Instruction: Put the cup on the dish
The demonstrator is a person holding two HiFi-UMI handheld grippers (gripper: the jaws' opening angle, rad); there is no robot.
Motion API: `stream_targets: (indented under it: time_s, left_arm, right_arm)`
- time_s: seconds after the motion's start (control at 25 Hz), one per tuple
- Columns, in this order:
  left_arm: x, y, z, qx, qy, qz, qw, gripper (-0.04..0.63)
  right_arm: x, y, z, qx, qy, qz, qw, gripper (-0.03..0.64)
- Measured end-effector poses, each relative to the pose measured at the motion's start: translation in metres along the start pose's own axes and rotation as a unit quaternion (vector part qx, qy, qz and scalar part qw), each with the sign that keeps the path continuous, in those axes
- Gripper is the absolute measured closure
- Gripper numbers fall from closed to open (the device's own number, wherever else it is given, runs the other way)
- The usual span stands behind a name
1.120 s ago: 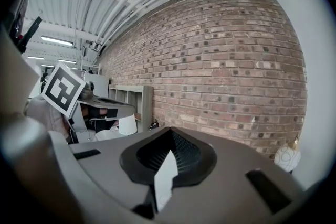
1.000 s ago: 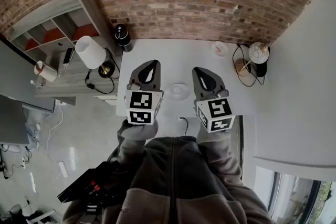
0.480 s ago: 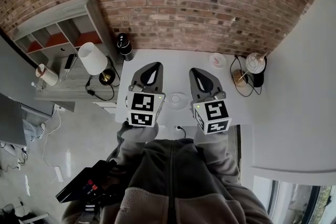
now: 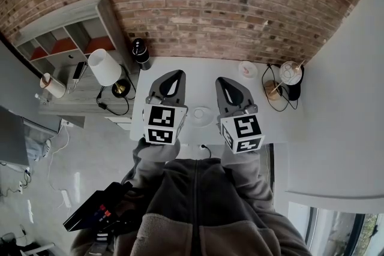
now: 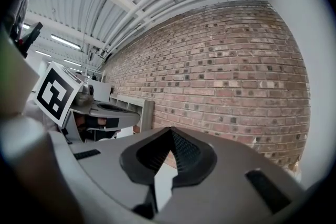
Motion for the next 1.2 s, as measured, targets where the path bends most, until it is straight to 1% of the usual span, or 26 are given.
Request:
stream_targets:
  time_s: [0.16, 0.4, 0.64, 0.76, 0.84, 1.04, 1.2]
  left_arm:
    - [-0.0006, -0.0039, 0.0004, -0.001, 0.003, 0.006, 1.0000, 0.589]
    - [-0.0018, -0.0048, 0.0010, -0.001, 0.006, 0.005, 1.0000, 0.589]
    - [-0.0042, -0.0043, 0.0036, -0.004, 0.016, 0.005, 0.9999, 0.589]
    - [-0.0056, -0.0045, 0.0049, -0.007, 0.020, 0.006, 0.9998, 0.589]
    - [-0.0058, -0.0051, 0.0041, -0.007, 0.019, 0.007, 0.9998, 0.589]
    - [-0.0047, -0.0073, 0.0040, -0.002, 0.014, 0.014, 0.9998, 0.589]
    - [-0.0037, -0.0080, -0.0007, 0.003, 0.002, 0.020, 0.9998, 0.589]
  right_arm:
    - [0.0005, -0.0002, 0.0014, -0.003, 0.003, -0.001, 1.000, 0.617]
    - [0.0014, -0.0028, -0.0001, 0.007, -0.003, 0.004, 1.000, 0.617]
    - [-0.0007, -0.0025, -0.0011, 0.005, -0.009, 0.000, 1.000, 0.617]
    - [-0.0019, -0.0011, -0.0008, 0.016, -0.008, 0.003, 1.000, 0.617]
    - [-0.0021, 0.0005, -0.0015, 0.030, -0.007, 0.005, 1.000, 0.617]
    - [-0.0012, 0.0023, -0.0017, 0.038, -0.009, 0.006, 0.999, 0.617]
    - [-0.0023, 0.0061, -0.0043, 0.051, -0.013, 0.006, 0.999, 0.617]
Point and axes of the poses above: the fingertips, and each gripper's own axes: x backward along the fingers, y to its left, z out of its underside, the point moved 3 cm from there along x, backward along the fingers, and after that the axes turned 9 degrees about -x, right-handed, at the moved point
